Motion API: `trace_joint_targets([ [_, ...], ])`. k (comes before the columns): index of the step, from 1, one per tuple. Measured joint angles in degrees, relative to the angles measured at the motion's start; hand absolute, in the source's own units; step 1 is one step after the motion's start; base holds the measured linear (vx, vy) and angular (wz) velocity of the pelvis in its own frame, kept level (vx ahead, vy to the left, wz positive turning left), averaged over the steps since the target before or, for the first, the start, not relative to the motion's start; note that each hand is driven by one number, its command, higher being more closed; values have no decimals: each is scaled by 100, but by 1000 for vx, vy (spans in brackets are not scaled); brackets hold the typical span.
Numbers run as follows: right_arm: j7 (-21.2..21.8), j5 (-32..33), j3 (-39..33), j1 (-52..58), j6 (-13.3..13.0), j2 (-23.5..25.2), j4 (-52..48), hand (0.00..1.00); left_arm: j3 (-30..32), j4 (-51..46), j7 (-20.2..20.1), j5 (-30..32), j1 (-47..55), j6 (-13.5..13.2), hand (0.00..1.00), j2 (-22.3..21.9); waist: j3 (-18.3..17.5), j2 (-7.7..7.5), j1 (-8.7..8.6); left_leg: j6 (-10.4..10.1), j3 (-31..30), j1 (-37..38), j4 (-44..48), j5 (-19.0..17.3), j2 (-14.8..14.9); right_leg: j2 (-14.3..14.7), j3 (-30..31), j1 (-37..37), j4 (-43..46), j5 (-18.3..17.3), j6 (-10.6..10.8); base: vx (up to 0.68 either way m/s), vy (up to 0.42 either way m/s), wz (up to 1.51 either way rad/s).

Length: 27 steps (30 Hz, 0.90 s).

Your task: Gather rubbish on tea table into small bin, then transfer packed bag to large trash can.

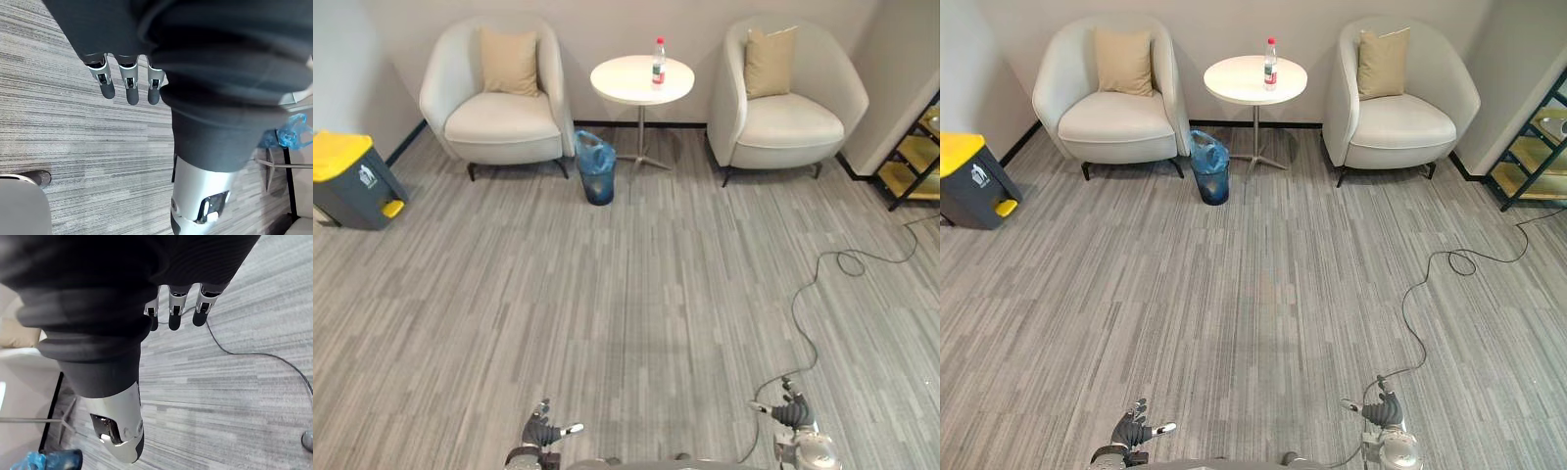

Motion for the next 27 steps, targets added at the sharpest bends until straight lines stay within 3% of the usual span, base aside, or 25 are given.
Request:
trace_joint_targets([
  [4, 74, -114, 169, 78, 1, -92, 0, 0, 165, -49, -95, 124, 82, -1, 0, 71, 0, 14, 3, -55, 84, 112, 6, -35, 28, 1, -51, 116, 34, -101, 155, 50, -15, 1],
  [13, 83, -133, 185, 91, 4, -158, 0, 0, 171, -496, -183, 231, 150, -3, 0, 122, 0, 27, 1, -54, 85, 110, 7, -35, 41, 4, -292, 160, 32, -102, 154, 9, -30, 7],
  [21, -8, 525, 36, -274, 33, 3, 1, 0, 169, -852, -165, 197, 200, 13, 0, 93, 71, 52, 12, 5, 275, -244, 183, -70, 43, -48, -203, -281, 280, -174, 41, -29, -27, -8],
  [24, -99, 689, -80, -469, 41, 2, 5, 0, 169, -1019, -94, 175, 178, 10, 0, 62, 168, 128, 5, 379, 433, -556, 677, -488, 117, -171, -149, -783, 1166, -661, -27, -53, 25, -13],
  [25, -119, 741, -61, -513, 49, 18, 11, 0, 170, -1072, -80, 144, 181, 14, 0, 77, 231, 58, 12, 458, 508, -667, 952, -723, 94, -359, -96, -1102, 1853, -1035, 112, -42, 55, -15],
  [27, -123, 754, -32, -577, 59, 23, 72, 0, 170, -1141, -73, 91, 186, 17, 0, 104, 303, -44, 30, 565, 585, -741, 1269, -1053, 34, -612, -81, -1449, 2690, -1366, 151, -16, 43, -24],
])
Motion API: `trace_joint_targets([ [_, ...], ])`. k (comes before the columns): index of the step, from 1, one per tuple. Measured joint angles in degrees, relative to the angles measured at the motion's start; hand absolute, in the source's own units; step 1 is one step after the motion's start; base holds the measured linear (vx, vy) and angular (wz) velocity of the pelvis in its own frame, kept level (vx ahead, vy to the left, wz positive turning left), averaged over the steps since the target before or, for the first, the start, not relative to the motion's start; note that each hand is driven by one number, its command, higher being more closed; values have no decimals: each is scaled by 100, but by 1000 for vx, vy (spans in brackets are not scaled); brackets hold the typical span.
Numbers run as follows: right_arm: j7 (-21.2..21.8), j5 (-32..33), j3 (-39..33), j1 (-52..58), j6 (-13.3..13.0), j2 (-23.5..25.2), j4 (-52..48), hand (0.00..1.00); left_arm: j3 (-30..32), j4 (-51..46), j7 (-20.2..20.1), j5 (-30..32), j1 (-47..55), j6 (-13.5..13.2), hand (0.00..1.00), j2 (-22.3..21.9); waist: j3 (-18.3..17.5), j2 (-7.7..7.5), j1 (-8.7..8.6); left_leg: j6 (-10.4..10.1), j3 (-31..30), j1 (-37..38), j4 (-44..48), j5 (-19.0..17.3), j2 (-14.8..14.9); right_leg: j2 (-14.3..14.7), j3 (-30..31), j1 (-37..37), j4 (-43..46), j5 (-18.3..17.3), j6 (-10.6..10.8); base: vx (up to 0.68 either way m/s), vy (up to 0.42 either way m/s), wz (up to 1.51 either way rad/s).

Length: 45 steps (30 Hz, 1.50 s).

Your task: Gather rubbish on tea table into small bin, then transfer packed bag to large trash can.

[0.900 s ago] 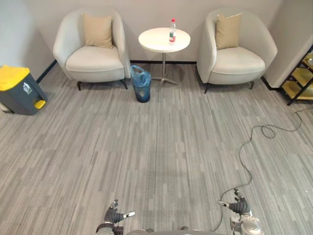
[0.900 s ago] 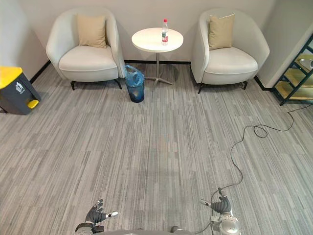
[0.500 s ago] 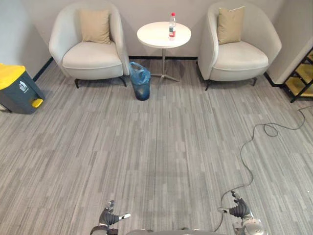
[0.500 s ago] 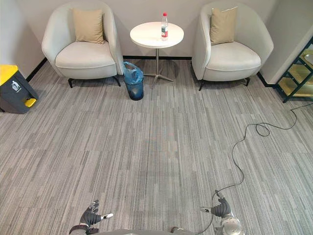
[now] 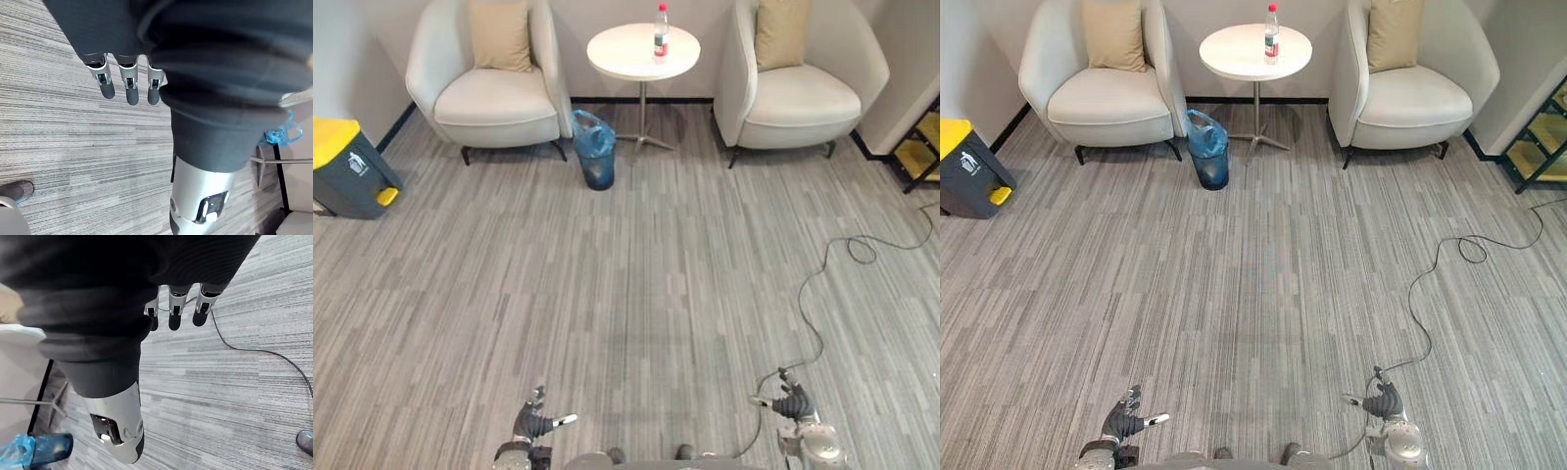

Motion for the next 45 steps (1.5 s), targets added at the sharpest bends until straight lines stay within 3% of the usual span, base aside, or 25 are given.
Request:
trace_joint_targets([
  [2, -43, 18, 41, -34, 86, 15, 42, 0, -15, -1, 34, -10, 23, 44, 0, 62, 150, -12, -24, 68, 50, 78, 266, -279, 22, -388, -102, -751, 1593, -54, 35, 89, 44, -26],
  [7, -90, 166, 39, -62, 170, 40, 41, 0, -33, -12, 177, -157, -280, 59, 0, 214, 427, 158, -181, -118, -117, 523, 118, -416, 392, -302, -355, -1452, 870, 33, 66, 311, -48, 16],
  [9, -100, 207, 38, -95, 174, -19, 16, 0, -57, -15, 248, -163, -587, 51, 0, 221, 550, 274, -372, -411, -480, 925, -433, -290, 650, -66, -283, -1725, -522, 809, 143, 540, -204, 85],
  [10, -103, 207, 38, -75, 175, -24, 5, 0, -56, -19, 250, -161, -651, 45, 0, 227, 538, 209, -407, -487, -547, 1030, -526, -271, 680, -67, -153, -1786, -753, 1016, 158, 695, -342, 95],
  [11, -103, 205, 41, 66, 177, -27, -61, 0, -71, -12, 253, -151, -716, 36, 0, 219, 539, 122, -445, -738, -683, 1237, -348, -367, 784, -74, 183, -1872, -445, 1680, 12, 611, -325, 72],
  [14, -85, 204, 128, 46, 163, -36, -179, 0, -122, -28, 240, -147, -602, 24, 0, 94, 593, 274, -443, -1083, -674, 679, 1475, 83, 1322, 70, 37, -1697, 358, 992, -418, 619, -376, 24],
  [15, -76, 205, 252, 41, 147, -39, -271, 0, -119, -24, 222, -148, -515, 26, 0, 61, 633, 342, -350, -965, -644, 5, 3039, 1013, 1752, 313, -49, -1284, 189, 724, -551, 667, -410, -12],
  [17, -93, 209, 254, -31, 140, -7, -249, 0, -116, -5, 217, -148, -470, 30, 0, 45, 691, 356, -304, -743, -660, -567, 4224, 721, 1980, 600, -34, -684, -279, 642, -636, 664, -351, -19],
  [20, -126, 279, 246, -36, 55, -7, -251, 0, -110, -82, 216, -150, -463, 39, 0, 43, 839, 91, -136, -569, -353, -1358, 4273, 290, 1571, 710, 80, 778, -1489, 645, -635, 660, -224, -12],
  [22, -128, 387, 218, -158, -15, -63, -213, 0, -79, -212, 216, -150, -448, 17, 0, 11, 861, 22, 89, -501, -227, -2119, 2835, 258, 1073, 732, 300, 1346, -2037, 644, -632, 681, -110, -54],
  [25, -202, 443, 213, -297, -56, -30, -77, 0, -23, -235, 224, -149, -347, 23, 0, -82, 816, 145, 334, -775, -685, -2332, -98, 1010, 612, 862, 665, 2013, -2477, 429, -352, 596, 77, -84],
  [26, -208, 442, 237, -254, -55, -52, -79, 0, -24, -246, 229, -148, -282, 18, 0, -113, 784, 193, 352, -681, -750, -2391, -224, 1088, 645, 961, 756, 2183, -2488, 255, -282, 655, 203, -90],
  [27, -226, 437, 251, -240, -41, 58, 3, 0, -5, -207, 232, -125, -227, 60, 0, -74, 689, 118, 465, -338, -908, -2483, 397, 1716, 545, 790, 920, 2330, -2192, -200, -109, 666, 224, -54],
  [28, -227, 432, 250, -191, -44, 177, 70, 0, 11, -214, 216, -106, -231, 86, 0, -51, 545, -150, 434, -96, -830, -2599, 868, 1528, 398, 524, 1011, 2099, -1455, -455, -72, 687, 228, -35],
  [29, -229, 429, 254, -168, -43, 213, 111, 0, 49, -215, 235, -108, -259, 94, 0, -14, 494, -241, 427, -74, -786, -2604, 1015, 1330, 342, 401, 1052, 1888, -937, -495, -37, 677, 169, -5],
  [31, -228, 426, 254, -152, -38, 284, 172, 0, 46, -205, 238, -114, -278, 100, 0, 73, 504, -417, 410, 93, -728, -2295, 1259, 886, 184, 16, 1230, 1151, 1144, -19, 689, 612, 143, 5],
  [32, -224, 417, 256, -162, -34, 344, 258, 0, 33, -184, 245, -120, -258, 126, 0, 138, 518, -480, 296, 244, -743, -1925, 1298, 556, 57, -216, 1273, 749, 2420, 746, 1034, 665, 140, 24],
  [33, -220, 392, 262, -127, -22, 362, 371, 0, -18, -182, 252, -131, -236, 138, 0, 172, 539, -448, 269, 291, -773, -1415, 1244, 296, 9, -419, 1115, 452, 3214, 528, 719, 802, 148, 19],
  [35, -204, 375, 443, -122, -25, 349, 351, 0, -25, -194, 261, -228, -182, 123, 0, 166, 516, -275, 281, 254, -810, -551, 704, 111, 32, -509, 616, -95, 3154, 127, 179, 776, 89, 2],
  [38, -183, 374, 539, -156, -39, 298, 314, 0, -29, -189, 259, -254, -269, 109, 0, 162, 536, -80, 151, 172, -994, 148, 139, 87, 189, -236, 175, -681, 1639, -105, -34, 566, -36, 38],
  [40, -188, 373, 510, -150, -27, 197, 310, 0, -19, -144, 260, -282, -383, 98, 0, 131, 552, -68, -12, 117, -1270, 484, -76, 62, 268, 103, 461, -937, -558, 444, 103, 675, -140, 97],
  [42, -214, 363, 400, 72, 37, 170, 313, 0, -26, 5, 263, -249, -358, 88, 0, 98, 518, -97, -72, -354, -1488, 721, 171, -237, 356, 288, 1116, -900, -1387, 2014, 94, 640, -215, 96],
  [43, -206, 342, 377, 99, 113, 112, 356, 0, -19, 141, 267, -217, -386, 104, 0, -46, 464, 111, -13, -530, -1575, 545, 792, -242, 631, 419, 992, -894, -1054, 1814, -122, 527, -178, 54],
  [44, -204, 312, 381, 71, 114, 128, 312, 0, -32, 157, 263, -214, -382, 101, 0, -63, 462, 121, -4, -723, -1570, 351, 1226, -123, 699, 419, 872, -857, -966, 1686, -174, 616, -228, 57],
  [45, -201, 307, 390, 60, 103, 132, 101, 0, -30, 165, 250, -218, -395, 111, 0, -158, 499, 199, -20, -905, -1514, -245, 2595, 562, 885, 482, 637, -521, -988, 1515, -316, 715, -298, 53],
])
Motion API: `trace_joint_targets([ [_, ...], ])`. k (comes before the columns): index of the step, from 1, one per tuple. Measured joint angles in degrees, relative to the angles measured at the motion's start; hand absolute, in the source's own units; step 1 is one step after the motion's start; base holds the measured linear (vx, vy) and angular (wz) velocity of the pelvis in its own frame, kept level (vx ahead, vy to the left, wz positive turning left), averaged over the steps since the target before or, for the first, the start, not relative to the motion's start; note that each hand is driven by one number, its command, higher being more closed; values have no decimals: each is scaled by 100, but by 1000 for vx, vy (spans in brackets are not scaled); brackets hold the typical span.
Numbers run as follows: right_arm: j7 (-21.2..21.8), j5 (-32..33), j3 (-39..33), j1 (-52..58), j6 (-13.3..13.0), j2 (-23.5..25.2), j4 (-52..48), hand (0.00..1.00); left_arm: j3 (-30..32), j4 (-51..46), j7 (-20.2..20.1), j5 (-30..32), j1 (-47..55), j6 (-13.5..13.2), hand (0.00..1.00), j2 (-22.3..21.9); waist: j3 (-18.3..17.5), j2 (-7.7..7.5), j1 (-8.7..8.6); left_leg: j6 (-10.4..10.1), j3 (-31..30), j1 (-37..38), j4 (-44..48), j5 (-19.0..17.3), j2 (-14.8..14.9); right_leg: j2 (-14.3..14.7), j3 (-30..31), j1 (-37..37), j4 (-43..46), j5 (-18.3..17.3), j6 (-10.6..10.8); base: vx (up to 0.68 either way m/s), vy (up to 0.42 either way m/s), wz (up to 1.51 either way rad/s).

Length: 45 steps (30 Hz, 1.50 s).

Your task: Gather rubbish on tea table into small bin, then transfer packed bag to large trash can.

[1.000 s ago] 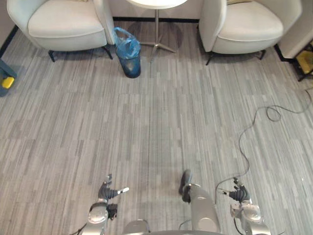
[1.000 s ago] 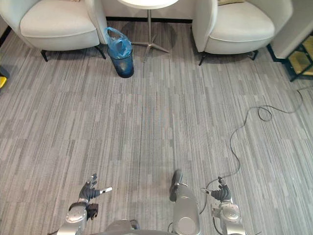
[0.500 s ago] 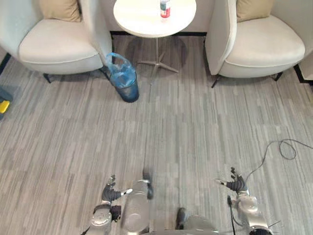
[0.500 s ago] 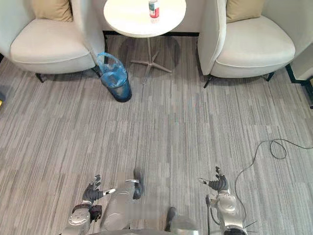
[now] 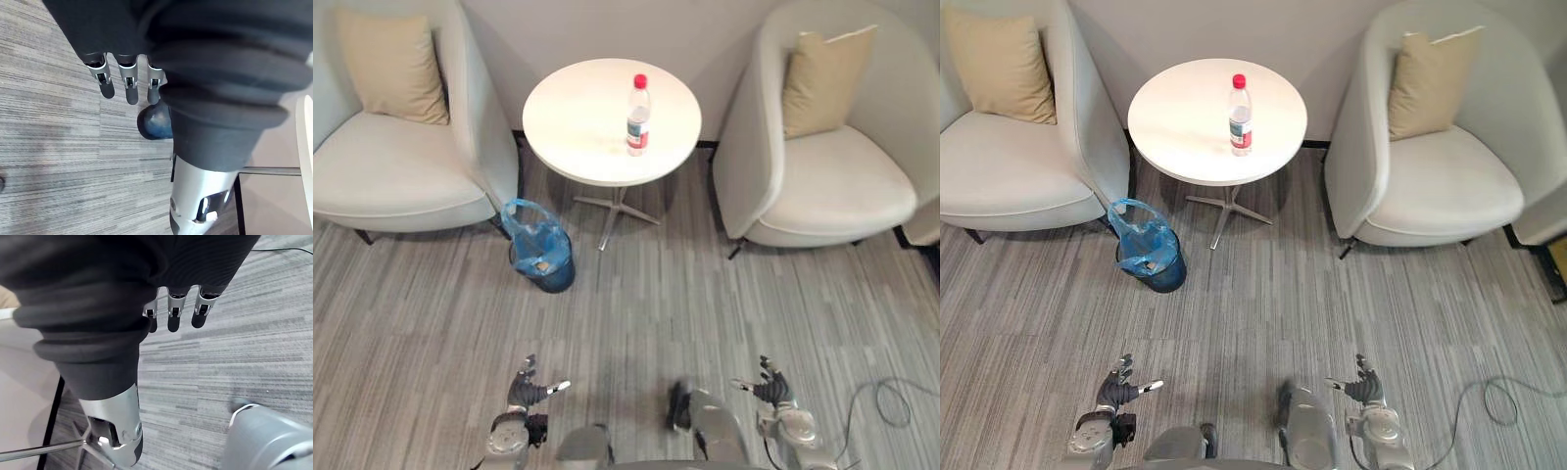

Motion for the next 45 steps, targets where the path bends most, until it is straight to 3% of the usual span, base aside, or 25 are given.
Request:
trace_joint_targets([
  [1, -11, 15, 35, 1, -8, 5, -63, 0, 5, 0, -1, -5, 16, -2, 0, -44, 30, -19, 38, 28, 117, -321, 750, 242, 223, 48, -48, 376, -185, -91, -38, 683, -303, 51],
  [3, -44, 87, 36, -11, -54, 63, -231, 0, -8, 11, -12, -9, 16, -3, 0, -58, 79, -69, 85, 304, 472, -681, 1527, -27, 504, 113, -131, 1151, -602, -136, -88, 494, -168, 23],
  [5, -101, 131, -34, -47, -144, 73, -382, 0, -5, -1, -11, -12, -35, -17, 0, -59, 102, -145, 186, 335, 807, -1042, 1209, -252, 535, 69, -169, 1629, -985, -136, -87, 410, -83, 8],
  [7, -151, 151, -213, -232, -152, 85, -484, 0, 7, 1, -10, -12, -100, -11, 0, -57, 132, -101, 190, 358, 1056, -1414, -410, -229, 323, -84, -217, 1886, -1137, -283, 131, 344, 57, 2],
  [8, -161, 159, -273, -251, -152, 68, -489, 0, 6, 0, -10, -12, -100, -11, 0, -73, 143, -104, 189, 249, 1053, -1406, -1020, -102, 213, -108, -230, 1925, -1140, -346, 218, 403, 197, 4],
  [9, -203, 184, -313, -219, -149, -11, -532, 0, 5, -6, -7, -14, -50, -14, 0, -128, 50, 117, 193, 208, 997, -1360, -2290, 764, 134, -12, -225, 2007, -1147, -521, 402, 270, 153, -8],
  [10, -238, 182, -315, -217, -145, -10, -559, 0, 11, 5, 3, -13, -33, -16, 0, -142, 43, 213, 230, 650, 931, -1300, -2373, 1262, 121, 23, -181, 2078, -1143, -671, 496, 401, 212, 1],
  [11, -295, 176, -255, -198, -129, 138, -726, 0, 34, 33, 13, -13, -87, -12, 0, -78, 46, -37, 286, 680, 997, -1215, -2386, 1180, -133, -236, -101, 2138, -1130, -788, 570, 309, 138, 13],
  [12, -323, 109, -242, -110, -155, 198, -953, 0, 76, 14, 16, -7, -85, -23, 0, -12, 34, -179, 307, 719, 1014, -1203, -2359, 944, -330, -442, -71, 2121, -958, -928, 648, 360, 161, 26],
  [13, -363, 60, -236, -94, -161, 200, -1019, 0, 88, 18, 13, -6, -72, -15, 0, -32, 49, -206, 317, 751, 1032, -1204, -2287, 802, -373, -522, -54, 2064, -746, -996, 689, 293, 158, 0],
  [14, -389, -117, -177, -243, -163, 231, -1175, 0, 120, -1, 16, -7, 94, -18, 0, -83, 51, -217, 326, 772, 1150, -1023, -2174, 511, -408, -710, 197, 1673, 314, -1068, 673, 224, 133, -22],
  [15, -388, -165, -121, -291, -164, 250, -1264, 0, 118, -3, 20, -6, 148, -16, 0, -37, 60, -246, 327, 778, 1204, -895, -2216, 454, -435, -783, 299, 1502, 757, -1035, 728, 220, 134, -37],
  [17, -400, -383, 135, -307, -241, 294, -1808, 0, -104, -1, 20, 4, 309, -11, 0, 128, 51, -296, 282, 854, 1257, -503, -2270, 229, -499, -971, 619, 880, 2262, -817, 1114, 236, 82, -17],
  [20, -402, -552, 312, -301, -360, 293, -2075, 0, -152, -1, 20, 4, 289, -13, 0, 217, 30, -325, 281, 891, 1177, -321, -2300, 148, -506, -925, 610, 535, 2343, -1251, 843, 242, -13, 18],
  [22, -403, -606, 317, -379, -398, 285, -2248, 0, -154, -29, 21, 4, 232, -94, 0, 214, 9, -356, 138, 859, 987, -266, -2283, 178, -507, -701, 556, 418, 1454, -1334, 694, 304, -132, 62],
  [23, -417, -611, 319, -438, -407, 284, -2329, 0, -147, -35, 15, 5, 244, -148, 0, 250, -45, -452, 170, 821, 928, -274, -2218, 156, -600, -565, 544, 388, 429, -799, 507, 212, -128, 53],
  [24, -416, -612, 320, -447, -411, 229, -2366, 0, -148, 12, 14, 11, 220, -137, 0, 202, -41, -400, 156, 759, 838, -296, -2166, 115, -600, -551, 527, 405, 357, -646, 483, 271, -140, 51],
  [26, -417, -648, 365, -500, -409, 56, -2485, 0, -251, -72, 1, 20, 293, -151, 0, 13, -161, -121, 200, 637, 695, -295, -2266, 83, -446, -364, 390, 588, 74, -547, 411, 258, -104, 22],
  [30, -420, -789, 497, -657, -507, 49, -2595, 0, -259, -78, -10, 64, 270, -185, 0, -31, -187, -66, 165, 428, 578, -37, -2730, 217, -339, -180, 176, 989, -520, -444, 328, 174, -98, 11],
  [39, -553, -774, 745, -1195, -514, 71, -2230, 0, -389, 25, -12, 62, 248, -243, 0, -61, -220, -13, 282, 426, 356, 35, -3074, 431, -487, -251, -171, 1483, -1429, -57, 390, 48, 10, 18],
  [40, -579, -768, 747, -1320, -513, 84, -2080, 100, -421, 24, -12, 63, 222, -245, 0, -55, -220, -14, 328, 431, 323, -9, -3076, 524, -539, -282, -228, 1511, -1499, -8, 401, -33, 14, 26],
  [45, -649, -659, 769, -1976, -494, 102, -1505, 100, -522, 19, 2, 60, 205, -255, 0, -51, -192, 43, 344, 443, 69, -122, -3373, 866, -657, -369, -472, 1434, -1516, 109, 372, -82, 7, 35],
])
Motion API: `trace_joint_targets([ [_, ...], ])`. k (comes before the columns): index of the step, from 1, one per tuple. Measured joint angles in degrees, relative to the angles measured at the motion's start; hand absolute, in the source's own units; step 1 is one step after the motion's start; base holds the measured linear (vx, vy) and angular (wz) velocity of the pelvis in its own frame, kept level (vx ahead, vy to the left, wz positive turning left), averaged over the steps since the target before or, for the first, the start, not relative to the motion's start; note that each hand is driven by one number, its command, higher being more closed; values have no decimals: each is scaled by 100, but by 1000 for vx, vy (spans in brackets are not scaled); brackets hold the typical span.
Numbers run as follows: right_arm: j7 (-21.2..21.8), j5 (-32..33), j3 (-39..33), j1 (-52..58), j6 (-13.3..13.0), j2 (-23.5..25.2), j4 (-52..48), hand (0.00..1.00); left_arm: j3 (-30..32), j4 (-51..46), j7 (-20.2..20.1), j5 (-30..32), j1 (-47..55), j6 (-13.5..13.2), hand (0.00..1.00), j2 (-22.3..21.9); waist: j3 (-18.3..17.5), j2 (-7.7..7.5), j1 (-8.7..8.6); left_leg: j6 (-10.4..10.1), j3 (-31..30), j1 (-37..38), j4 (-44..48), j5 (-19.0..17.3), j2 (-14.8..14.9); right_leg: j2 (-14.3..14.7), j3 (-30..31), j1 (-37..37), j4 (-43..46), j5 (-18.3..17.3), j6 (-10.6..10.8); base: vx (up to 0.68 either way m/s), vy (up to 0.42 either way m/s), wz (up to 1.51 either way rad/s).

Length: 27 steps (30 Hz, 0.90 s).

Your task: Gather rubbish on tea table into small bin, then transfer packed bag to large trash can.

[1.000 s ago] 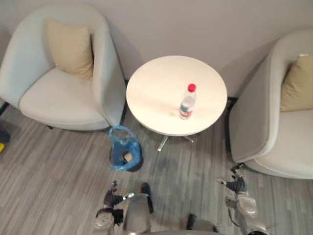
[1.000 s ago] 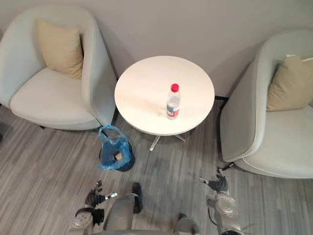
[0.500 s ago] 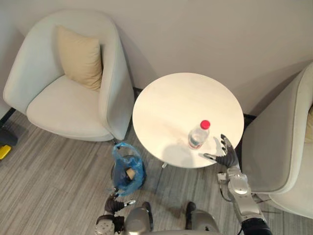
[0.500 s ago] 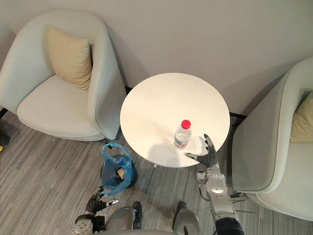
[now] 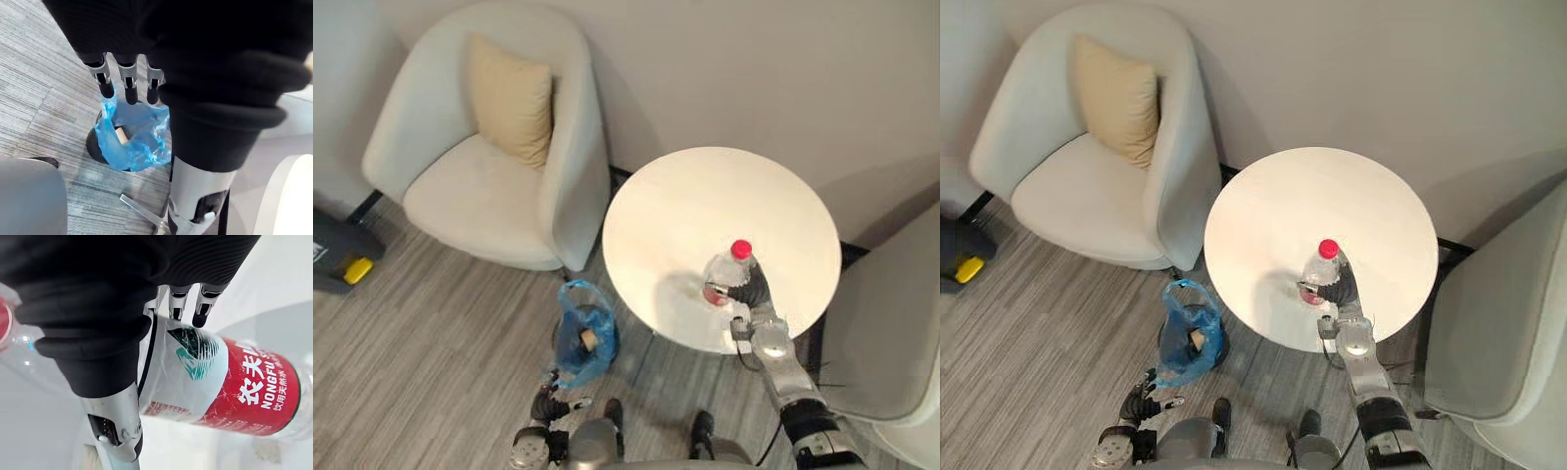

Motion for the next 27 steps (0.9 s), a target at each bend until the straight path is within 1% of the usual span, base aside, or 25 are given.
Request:
trace_joint_targets([
  [2, -90, 113, -3, -272, 25, -11, 226, 100, -6, 0, 1, -2, -9, -1, 0, -1, 29, 43, 36, 1, -30, -20, -105, 1, 1, 16, -72, -8, -45, 10, 15, -135, 17, 19],
  [4, -203, 182, -3, -428, 111, -38, 282, 100, -6, -29, 8, -3, -18, -14, 0, -1, 58, 75, 131, 72, -58, -104, -215, 73, -9, 44, -64, -136, -76, 101, 9, -177, 28, 3],
  [8, -235, 338, 11, -509, 119, -31, 312, 100, -1, -21, 28, -2, -65, -13, 0, 35, 188, 78, 144, 91, -148, -208, -355, 235, -59, 19, -89, -252, -80, 189, 24, -157, 24, 11],
  [10, -236, 343, 15, -509, 119, -10, 292, 100, -3, -14, 97, -1, -64, 1, 0, 39, 201, 89, 139, 49, -171, -221, -504, 338, -102, -9, -105, -312, -90, 213, 50, -156, 35, 10],
  [12, -237, 337, 26, -445, 126, -3, 112, 100, -2, -15, 119, 0, -57, 4, 0, 39, 208, 93, 143, 53, -229, -243, -509, 343, -117, -21, -114, -314, -116, 209, 65, -111, 21, 11],
  [13, -244, 329, 89, -349, 124, -5, -185, 100, -2, -16, 119, 0, -58, 5, 0, 39, 208, 94, 128, 54, -302, -292, -514, 341, -138, -26, -172, -304, -137, 207, 67, -74, 9, 18],
  [15, -243, 292, 149, -136, 101, 6, -718, 100, -5, -27, 119, 1, -67, 5, 0, 30, 206, 98, 122, 16, -469, -312, -563, 374, -208, -35, -340, -262, -168, 203, 73, -16, 9, 39],
  [17, -243, 249, 185, 38, 75, 32, -1027, 100, -8, -29, 117, 2, -84, 5, 0, -1, 199, 114, 101, 10, -724, -326, -625, 516, -237, -39, -616, -164, -186, 188, 98, 42, -26, 74],
  [18, -245, 191, 202, 133, 69, 49, -1133, 100, -48, -27, 120, 2, -127, 5, 0, -18, 196, 118, 104, 54, -940, -383, -657, 625, -232, -53, -846, -126, -117, 121, 80, 55, -46, 108],
  [19, -244, 100, 208, 209, 69, 74, -1208, 100, -137, -28, 121, 0, -185, 7, 0, -20, 196, 118, 121, 116, -911, -450, -721, 709, -259, -129, -1116, -113, 16, 15, 73, 44, -25, 110],
  [20, -244, 86, 213, 223, 70, 104, -1210, 100, -166, -37, 120, 1, -192, 6, 0, -31, 192, 119, 119, 154, -715, -512, -745, 695, -211, -155, -1253, -92, 76, -39, 76, 29, -1, 117],
  [21, -238, 49, 232, 253, 70, 127, -1217, 100, -186, -34, 115, 2, -200, 14, 0, -99, 190, 112, 66, 480, 201, -518, -742, 523, -43, -238, -1559, 7, 193, -140, 117, 85, 39, 130],
  [22, -254, 19, 274, 251, 71, 149, -1220, 100, -192, -33, 115, 8, -185, 13, 0, -214, 182, 120, -12, 729, 1141, -494, -578, 487, 114, -389, -1805, 142, 291, -241, 210, 79, 28, 133],
  [23, -278, -28, 279, 247, 71, 158, -1231, 100, -198, -31, 114, 32, -187, 14, 0, -226, 165, 148, -25, 753, 1546, -482, -458, 542, 209, -439, -1926, 193, 362, -318, 265, 180, 89, 115],
  [24, -343, -127, 312, 219, 71, 176, -1237, 100, -218, -28, 117, 53, -198, 14, 0, -219, 149, 140, -13, 674, 1870, -515, -252, 589, 199, -574, -2056, 250, 530, -434, 327, 170, 108, 91],
  [25, -361, -181, 361, 215, 72, 179, -1312, 100, -248, -27, 117, 60, -197, 16, 0, -215, 102, 120, -17, 700, 2003, -566, -167, 566, 111, -654, -2108, 337, 537, -461, 364, 195, 129, 84],
  [26, -360, -186, 423, 213, 72, 198, -1378, 100, -254, -28, 119, 65, -198, 17, 0, -215, 75, 102, -11, 706, 2002, -575, -174, 552, 67, -677, -2118, 372, 513, -471, 380, 143, 93, 71],
  [27, -353, -205, 515, 170, 67, 220, -1512, 100, -252, -21, 120, 68, -199, 19, 0, -214, 66, 89, 15, 674, 1910, -575, -159, 454, 17, -690, -2124, 455, 473, -483, 398, 138, 69, 48],
])
